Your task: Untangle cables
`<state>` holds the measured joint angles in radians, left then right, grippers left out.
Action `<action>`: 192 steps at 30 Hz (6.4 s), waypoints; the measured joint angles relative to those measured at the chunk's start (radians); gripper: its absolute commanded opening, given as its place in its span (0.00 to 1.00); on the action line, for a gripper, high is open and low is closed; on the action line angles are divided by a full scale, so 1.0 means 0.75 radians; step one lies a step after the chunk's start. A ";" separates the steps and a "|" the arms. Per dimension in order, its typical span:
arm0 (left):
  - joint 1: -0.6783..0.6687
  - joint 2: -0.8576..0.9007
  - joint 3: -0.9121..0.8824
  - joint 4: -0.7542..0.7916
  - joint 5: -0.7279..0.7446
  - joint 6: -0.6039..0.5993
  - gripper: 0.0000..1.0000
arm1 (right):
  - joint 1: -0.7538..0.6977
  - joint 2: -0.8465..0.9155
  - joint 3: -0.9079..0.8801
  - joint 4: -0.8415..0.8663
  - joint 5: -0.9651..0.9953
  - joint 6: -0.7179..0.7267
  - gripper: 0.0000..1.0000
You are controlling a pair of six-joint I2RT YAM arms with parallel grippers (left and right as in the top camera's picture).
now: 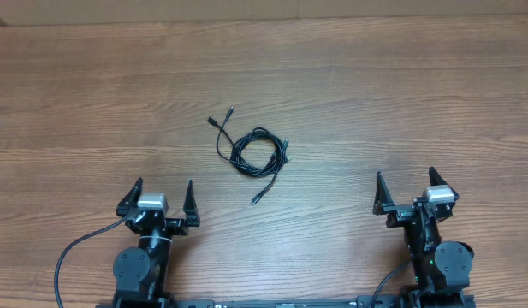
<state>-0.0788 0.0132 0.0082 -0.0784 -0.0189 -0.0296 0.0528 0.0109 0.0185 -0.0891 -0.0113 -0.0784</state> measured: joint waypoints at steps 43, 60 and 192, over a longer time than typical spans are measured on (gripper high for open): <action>0.000 0.000 0.477 0.054 0.301 0.022 1.00 | 0.000 0.000 0.001 0.177 -0.184 0.001 1.00; 0.000 0.308 1.445 -0.802 0.472 0.394 1.00 | 0.001 0.024 0.643 -0.210 -0.454 0.189 1.00; -0.358 2.568 1.876 -1.151 0.043 -0.784 0.04 | 0.114 1.788 1.459 -1.111 -0.526 0.583 0.04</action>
<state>-0.3473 1.9388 1.4155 -0.9417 0.0135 -0.6178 0.1387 1.3518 1.1126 -0.9222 -0.4061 0.3592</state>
